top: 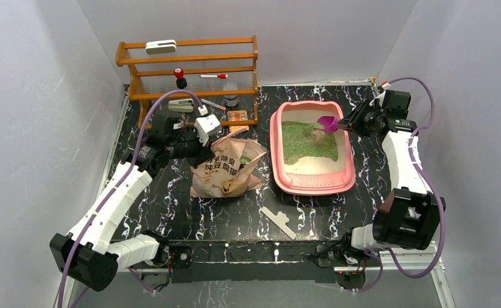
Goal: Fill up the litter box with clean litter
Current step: Pour the cat litter into the litter box.
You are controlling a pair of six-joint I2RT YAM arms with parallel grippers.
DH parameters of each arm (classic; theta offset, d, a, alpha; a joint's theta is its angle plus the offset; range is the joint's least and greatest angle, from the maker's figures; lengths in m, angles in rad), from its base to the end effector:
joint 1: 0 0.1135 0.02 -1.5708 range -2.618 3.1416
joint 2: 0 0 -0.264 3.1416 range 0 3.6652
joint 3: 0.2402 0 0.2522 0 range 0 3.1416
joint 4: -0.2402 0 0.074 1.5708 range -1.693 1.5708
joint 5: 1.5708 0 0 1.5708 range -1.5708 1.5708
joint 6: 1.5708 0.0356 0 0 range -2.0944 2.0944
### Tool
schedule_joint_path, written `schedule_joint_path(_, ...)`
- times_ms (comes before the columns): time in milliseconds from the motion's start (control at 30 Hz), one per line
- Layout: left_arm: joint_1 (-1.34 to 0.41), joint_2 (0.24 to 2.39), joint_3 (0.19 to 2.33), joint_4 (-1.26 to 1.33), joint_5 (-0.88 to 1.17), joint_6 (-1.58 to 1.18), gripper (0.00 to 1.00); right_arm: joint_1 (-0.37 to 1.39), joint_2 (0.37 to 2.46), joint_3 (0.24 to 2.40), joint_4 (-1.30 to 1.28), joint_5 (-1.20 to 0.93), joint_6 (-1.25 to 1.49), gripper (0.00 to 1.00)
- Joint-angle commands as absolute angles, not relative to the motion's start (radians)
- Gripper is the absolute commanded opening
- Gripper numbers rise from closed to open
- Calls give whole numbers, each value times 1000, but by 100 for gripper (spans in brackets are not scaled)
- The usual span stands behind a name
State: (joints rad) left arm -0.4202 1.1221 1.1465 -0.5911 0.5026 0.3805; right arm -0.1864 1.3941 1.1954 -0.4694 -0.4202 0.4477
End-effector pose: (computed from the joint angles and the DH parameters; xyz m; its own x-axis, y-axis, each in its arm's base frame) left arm 0.2100 -0.1126 0.3608 -0.1845 0.4389 -0.8794 0.8585 0.5076 0.0732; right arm 0.3065 -0.0430 0.3179 -0.6117 0.5176 -0.5982 0.1324 0.8126 0.5676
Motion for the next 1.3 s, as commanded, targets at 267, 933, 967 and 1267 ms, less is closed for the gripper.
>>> schedule_joint_path(267,-423,1089,1176,-509,596,372,0,-56,1250,1317,-694,-141,233,0)
schedule_joint_path(933,-423,1102,1195,-514,620,368,0,-1,1383,1658,-1097,-257,189,0)
schedule_joint_path(967,-424,1106,1200,-517,621,365,0,-1,1405,1727,-1149,-303,184,0)
schedule_joint_path(1267,-423,1114,1213,-522,618,361,0,-1,1332,1727,-980,-681,276,0)
